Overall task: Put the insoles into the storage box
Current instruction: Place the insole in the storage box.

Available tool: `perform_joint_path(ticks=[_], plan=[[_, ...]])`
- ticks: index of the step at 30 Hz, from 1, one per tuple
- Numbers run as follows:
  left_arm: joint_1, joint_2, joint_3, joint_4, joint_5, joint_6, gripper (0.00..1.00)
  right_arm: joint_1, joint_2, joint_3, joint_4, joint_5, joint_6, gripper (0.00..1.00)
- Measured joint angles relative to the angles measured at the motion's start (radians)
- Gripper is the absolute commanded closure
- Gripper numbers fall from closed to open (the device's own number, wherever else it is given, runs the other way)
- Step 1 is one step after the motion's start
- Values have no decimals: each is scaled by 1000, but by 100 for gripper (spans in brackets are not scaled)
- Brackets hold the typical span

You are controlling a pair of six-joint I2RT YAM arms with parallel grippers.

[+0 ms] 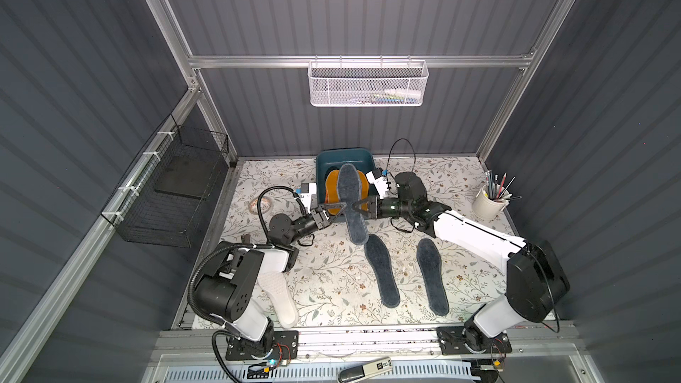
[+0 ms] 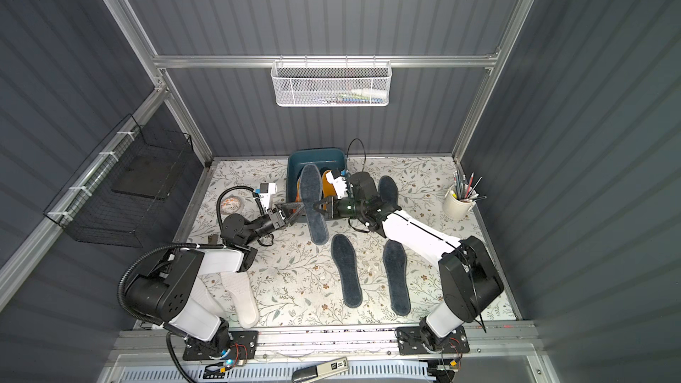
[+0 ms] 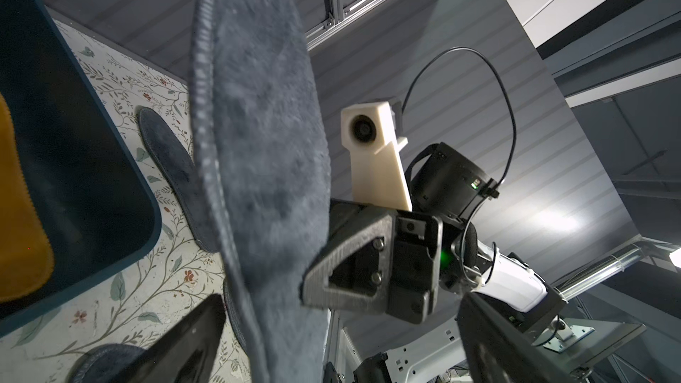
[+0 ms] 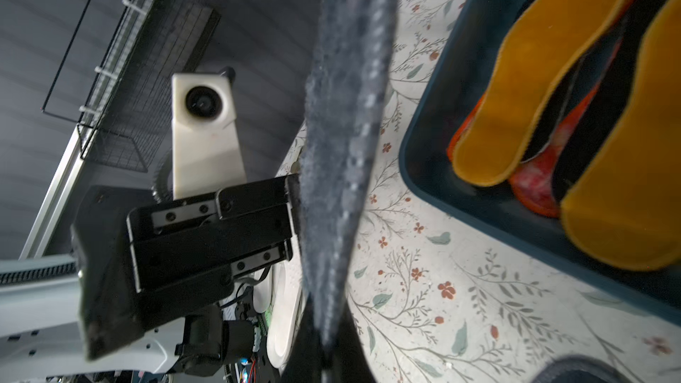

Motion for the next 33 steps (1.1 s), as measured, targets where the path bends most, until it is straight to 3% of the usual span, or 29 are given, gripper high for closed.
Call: perform_joint_path(ticks=[4, 8, 15, 19, 25, 33], plan=[[3, -103, 0, -169, -38, 82, 0, -38, 68, 101, -75, 36, -7, 100], [3, -293, 2, -469, -120, 234, 0, -55, 148, 195, -131, 63, -20, 100], [3, -633, 68, -1125, -459, 522, 0, -55, 318, 402, -186, 82, -38, 100], [5, -745, 73, -1355, -579, 597, 0, -55, 400, 503, -221, 96, -41, 100], [5, -810, 73, -1558, -649, 631, 0, -55, 511, 650, -259, 112, -43, 100], [5, -856, 73, -1648, -693, 639, 0, -55, 612, 772, -299, 130, -45, 100]])
